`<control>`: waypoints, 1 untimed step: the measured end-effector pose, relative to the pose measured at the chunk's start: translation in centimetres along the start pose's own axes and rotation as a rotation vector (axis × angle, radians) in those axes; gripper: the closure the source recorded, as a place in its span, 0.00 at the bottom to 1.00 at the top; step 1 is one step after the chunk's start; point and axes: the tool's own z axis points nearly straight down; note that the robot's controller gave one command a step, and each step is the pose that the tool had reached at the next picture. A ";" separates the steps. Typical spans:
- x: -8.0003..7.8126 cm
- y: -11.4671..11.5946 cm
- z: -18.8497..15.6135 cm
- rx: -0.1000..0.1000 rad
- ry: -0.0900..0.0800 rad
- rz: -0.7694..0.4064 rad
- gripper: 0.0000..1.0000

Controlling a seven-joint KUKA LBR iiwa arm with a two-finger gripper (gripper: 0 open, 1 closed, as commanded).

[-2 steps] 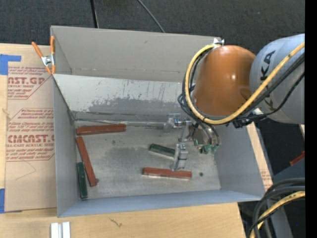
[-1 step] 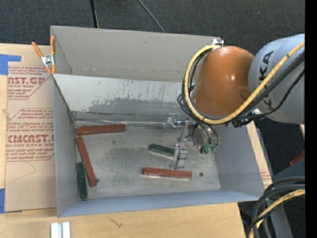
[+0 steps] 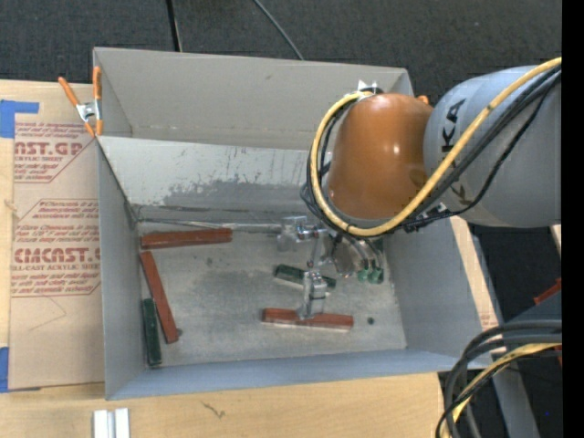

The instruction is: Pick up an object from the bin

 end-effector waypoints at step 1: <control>0.9 -4.6 4.3 -0.001 -0.018 -0.005 0.00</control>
Offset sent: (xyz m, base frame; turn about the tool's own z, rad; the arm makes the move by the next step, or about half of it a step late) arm -0.0219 -0.0127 -0.1170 0.1234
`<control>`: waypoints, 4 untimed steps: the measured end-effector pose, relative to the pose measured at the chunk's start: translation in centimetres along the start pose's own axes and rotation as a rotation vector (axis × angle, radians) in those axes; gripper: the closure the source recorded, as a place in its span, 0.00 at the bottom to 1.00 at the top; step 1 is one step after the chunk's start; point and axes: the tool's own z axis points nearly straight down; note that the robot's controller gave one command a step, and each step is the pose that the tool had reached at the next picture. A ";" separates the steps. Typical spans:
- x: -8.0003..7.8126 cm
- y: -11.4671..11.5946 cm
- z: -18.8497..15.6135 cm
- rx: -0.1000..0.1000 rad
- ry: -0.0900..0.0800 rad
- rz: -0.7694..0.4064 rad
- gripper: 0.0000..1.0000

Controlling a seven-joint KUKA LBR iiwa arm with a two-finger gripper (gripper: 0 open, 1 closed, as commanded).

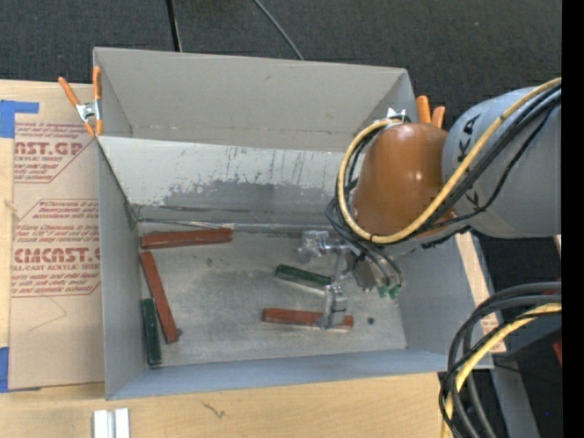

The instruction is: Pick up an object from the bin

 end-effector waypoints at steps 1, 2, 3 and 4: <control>1.1 2.6 6.7 0.004 0.004 0.133 0.00; 1.3 4.1 7.9 0.001 0.010 0.130 0.00; 1.6 6.5 7.4 0.000 0.008 0.045 1.00; 1.6 6.5 7.4 0.000 0.008 0.045 1.00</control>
Offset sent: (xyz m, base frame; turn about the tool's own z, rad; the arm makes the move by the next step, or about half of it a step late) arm -0.0060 -0.0173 -0.0740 0.1234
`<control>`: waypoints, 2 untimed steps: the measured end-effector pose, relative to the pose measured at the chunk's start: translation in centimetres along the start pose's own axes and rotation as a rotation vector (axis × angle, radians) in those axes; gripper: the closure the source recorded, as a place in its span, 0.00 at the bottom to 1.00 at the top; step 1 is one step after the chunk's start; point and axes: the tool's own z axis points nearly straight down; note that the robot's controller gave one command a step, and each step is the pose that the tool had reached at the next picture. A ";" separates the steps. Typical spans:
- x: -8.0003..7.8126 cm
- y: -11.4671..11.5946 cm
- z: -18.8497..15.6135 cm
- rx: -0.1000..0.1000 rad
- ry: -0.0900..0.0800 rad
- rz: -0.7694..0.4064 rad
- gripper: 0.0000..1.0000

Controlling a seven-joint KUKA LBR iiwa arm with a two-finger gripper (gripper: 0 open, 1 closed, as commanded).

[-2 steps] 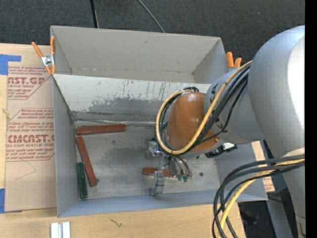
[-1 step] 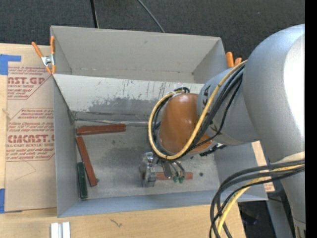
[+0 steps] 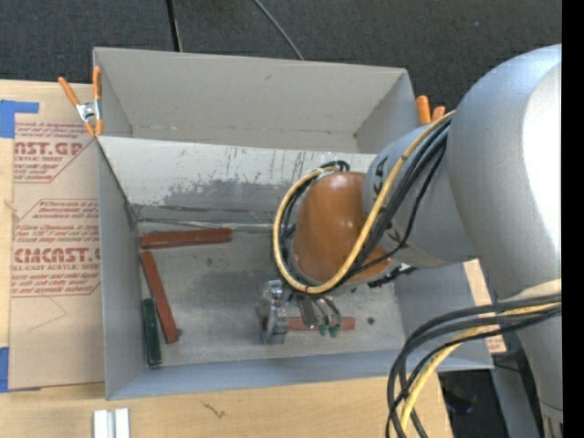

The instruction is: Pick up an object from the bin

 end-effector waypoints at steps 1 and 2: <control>0.2 -0.9 -1.6 -0.001 0.005 -0.175 1.00; -0.9 -3.0 -6.2 0.000 0.002 -0.527 1.00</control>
Offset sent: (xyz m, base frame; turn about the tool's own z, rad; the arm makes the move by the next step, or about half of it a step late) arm 0.0174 -0.0415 0.0856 -0.5902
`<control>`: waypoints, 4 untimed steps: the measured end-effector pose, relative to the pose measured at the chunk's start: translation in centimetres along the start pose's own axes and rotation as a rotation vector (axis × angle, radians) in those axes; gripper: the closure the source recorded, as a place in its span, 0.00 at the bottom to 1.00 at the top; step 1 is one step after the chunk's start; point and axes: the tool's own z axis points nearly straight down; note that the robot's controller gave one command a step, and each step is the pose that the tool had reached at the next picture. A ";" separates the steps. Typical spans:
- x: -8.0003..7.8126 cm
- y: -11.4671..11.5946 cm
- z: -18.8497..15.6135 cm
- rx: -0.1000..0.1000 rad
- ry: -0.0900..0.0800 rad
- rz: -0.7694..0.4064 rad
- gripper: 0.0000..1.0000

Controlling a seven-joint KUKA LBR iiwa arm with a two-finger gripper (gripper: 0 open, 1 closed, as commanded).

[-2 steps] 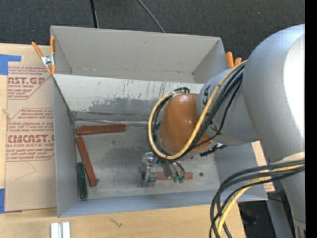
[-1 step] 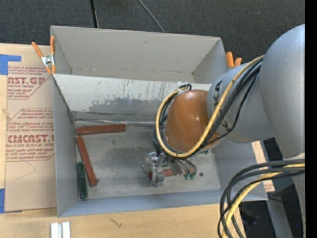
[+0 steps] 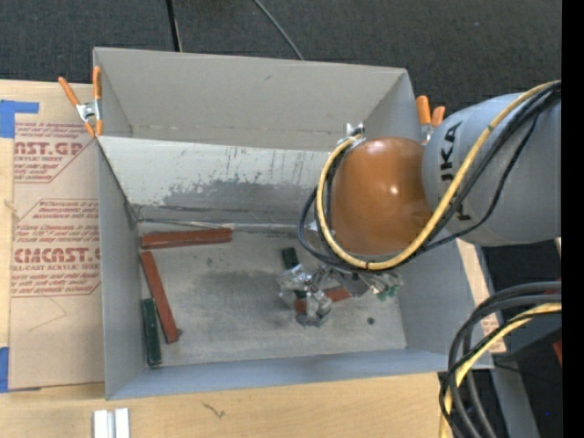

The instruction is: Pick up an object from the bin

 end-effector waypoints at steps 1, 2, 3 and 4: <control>-1.1 1.0 -6.4 0.000 -0.001 -0.120 1.00; -1.2 1.3 -9.2 0.002 -0.003 -0.262 1.00; 0.4 3.7 -4.4 -0.002 0.000 -0.317 0.00; 0.3 3.6 -4.5 0.000 -0.002 -0.316 0.00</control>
Offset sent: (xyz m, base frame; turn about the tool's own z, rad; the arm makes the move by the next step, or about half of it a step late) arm 0.0008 0.0147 0.1133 -0.4362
